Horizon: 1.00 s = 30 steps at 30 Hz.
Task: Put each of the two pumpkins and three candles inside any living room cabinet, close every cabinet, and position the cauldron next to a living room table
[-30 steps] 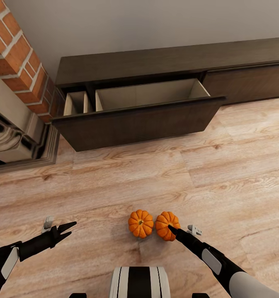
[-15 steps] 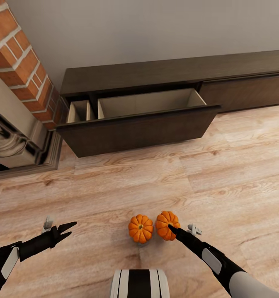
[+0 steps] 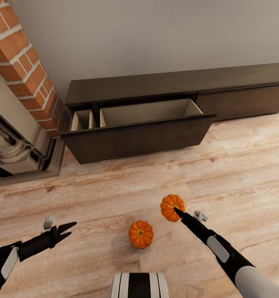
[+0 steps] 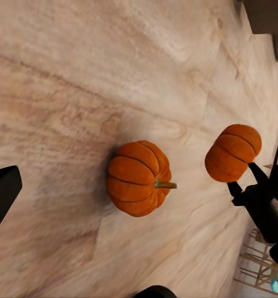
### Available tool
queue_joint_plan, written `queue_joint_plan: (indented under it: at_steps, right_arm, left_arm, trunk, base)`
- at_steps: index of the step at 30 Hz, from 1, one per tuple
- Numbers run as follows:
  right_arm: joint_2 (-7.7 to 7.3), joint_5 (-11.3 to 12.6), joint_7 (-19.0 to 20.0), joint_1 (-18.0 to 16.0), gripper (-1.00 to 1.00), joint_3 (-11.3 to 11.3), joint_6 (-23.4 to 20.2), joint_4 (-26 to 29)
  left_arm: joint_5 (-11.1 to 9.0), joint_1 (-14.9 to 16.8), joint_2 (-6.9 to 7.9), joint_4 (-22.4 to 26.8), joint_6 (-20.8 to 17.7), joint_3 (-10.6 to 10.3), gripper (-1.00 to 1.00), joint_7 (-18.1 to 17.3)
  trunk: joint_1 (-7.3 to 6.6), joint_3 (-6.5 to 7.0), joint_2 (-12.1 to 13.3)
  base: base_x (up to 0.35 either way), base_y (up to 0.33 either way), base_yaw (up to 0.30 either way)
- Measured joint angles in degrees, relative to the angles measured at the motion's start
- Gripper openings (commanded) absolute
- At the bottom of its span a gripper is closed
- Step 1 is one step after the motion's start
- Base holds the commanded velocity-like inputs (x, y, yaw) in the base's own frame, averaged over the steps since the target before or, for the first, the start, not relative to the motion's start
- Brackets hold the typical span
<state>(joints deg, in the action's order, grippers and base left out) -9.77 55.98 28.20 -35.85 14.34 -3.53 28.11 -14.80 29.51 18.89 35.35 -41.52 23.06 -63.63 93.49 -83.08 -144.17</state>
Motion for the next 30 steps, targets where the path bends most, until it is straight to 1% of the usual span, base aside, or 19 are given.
queue_joint_plan:
  at_steps: [2,4,6,7,8,9,10,12,13,15,17,18,19,20,22,25,30]
  right_arm:
    - [-0.85,0.9,0.3,0.0,-1.0,0.0,-1.1,0.3]
    - [-1.38,2.5,1.8,0.0,-1.0,0.0,-2.5,0.6]
    - [-1.74,3.4,5.3,0.0,-1.0,0.1,-4.4,0.7]
    - [-1.87,3.6,6.5,0.0,-1.0,0.1,-4.9,0.6]
    - [-2.09,3.8,8.7,0.0,-1.0,0.1,-6.0,0.7]
    - [-2.46,4.0,11.8,0.1,-1.0,0.1,-7.4,0.7]
    - [-2.98,4.2,13.8,0.1,-1.0,0.0,-8.3,0.7]
    - [-3.95,5.3,16.8,0.2,-1.0,0.0,-10.5,0.6]
    - [-4.22,5.8,17.5,0.2,-1.0,0.0,-11.3,0.6]
    - [-5.32,8.7,20.1,0.2,-1.0,-0.1,-15.2,0.6]
    - [-6.77,11.5,22.2,0.3,-1.0,-0.1,-19.8,0.6]
    - [-7.63,12.6,22.9,0.3,-1.0,-0.1,-21.9,0.5]
    - [-8.92,13.9,23.5,0.3,-1.0,-0.1,-24.5,0.6]
    - [-9.71,14.6,23.8,0.3,-1.0,-0.2,-26.1,0.6]
    - [-10.79,15.1,24.1,0.3,-1.0,0.0,-28.5,0.7]
    - [-11.4,15.3,24.3,0.3,-1.0,0.0,-30.1,0.2]
    - [-11.67,15.4,25.1,0.3,-1.0,0.0,-31.0,0.4]
  left_arm:
    - [0.0,0.0,0.0,0.0,0.0,0.0,1.0,0.1]
    - [0.1,0.0,0.0,0.0,0.0,0.0,1.0,0.0]
    - [0.1,0.0,0.01,0.0,0.0,-0.1,1.0,0.0]
    - [0.2,0.0,0.01,-0.1,0.0,-0.1,1.0,0.0]
    - [0.2,0.0,0.01,-0.1,0.0,-0.1,1.0,0.0]
    - [0.2,0.0,0.01,-0.1,0.0,-0.1,1.0,0.0]
    - [0.2,0.0,0.01,-0.1,0.0,-0.1,1.0,0.1]
    - [0.2,0.0,0.01,-0.1,0.0,-0.1,1.0,0.3]
    - [0.2,0.0,0.01,-0.1,0.0,-0.1,1.0,0.3]
    - [0.3,0.0,0.01,-0.2,0.0,-0.1,1.0,0.4]
    - [0.3,0.0,0.01,-0.3,0.0,-0.1,1.0,0.5]
    - [0.3,0.0,0.02,-0.4,0.0,-0.1,1.0,0.4]
    - [0.3,0.0,0.0,-0.4,0.0,-0.1,1.0,0.4]
    - [0.3,0.0,-0.03,-0.4,0.0,0.0,1.0,0.4]
    - [0.4,0.0,-0.05,-0.4,0.0,0.0,1.0,0.5]
    - [0.4,0.0,-0.07,-0.6,0.0,-0.1,1.0,0.7]
    - [0.6,0.0,-0.41,-0.7,0.2,-0.1,1.0,1.1]
  trunk:
    - [-0.05,0.44,0.0]
    - [-0.11,0.89,0.1]
    - [-0.16,1.33,0.1]
    - [-0.18,1.55,0.1]
    - [-0.21,1.78,0.1]
    - [-0.24,2.0,0.1]
    - [-0.26,2.22,0.1]
    - [-0.31,2.66,0.2]
    - [-0.34,2.88,0.2]
    - [-0.39,3.33,0.2]
    - [-0.44,3.77,0.2]
    - [-0.46,3.99,0.2]
    - [-0.49,4.21,0.3]
    - [-0.52,4.43,0.3]
    - [-0.57,4.88,0.3]
    - [-0.64,5.54,0.3]
    - [-0.77,6.65,0.4]
  base:
    - [0.0,0.0,0.0]
    - [0.0,0.0,0.0]
    - [0.0,0.0,0.0]
    - [0.0,0.0,0.0]
    - [0.0,0.0,0.0]
    - [0.0,0.0,0.0]
    - [0.0,0.0,0.0]
    - [0.0,0.0,0.0]
    - [0.0,0.0,0.0]
    - [0.0,0.0,0.0]
    - [0.0,0.0,0.0]
    - [0.0,0.0,0.0]
    - [0.0,0.0,0.0]
    - [0.0,0.0,0.0]
    - [0.0,0.0,0.0]
    - [0.0,0.0,0.0]
    - [0.0,0.0,0.0]
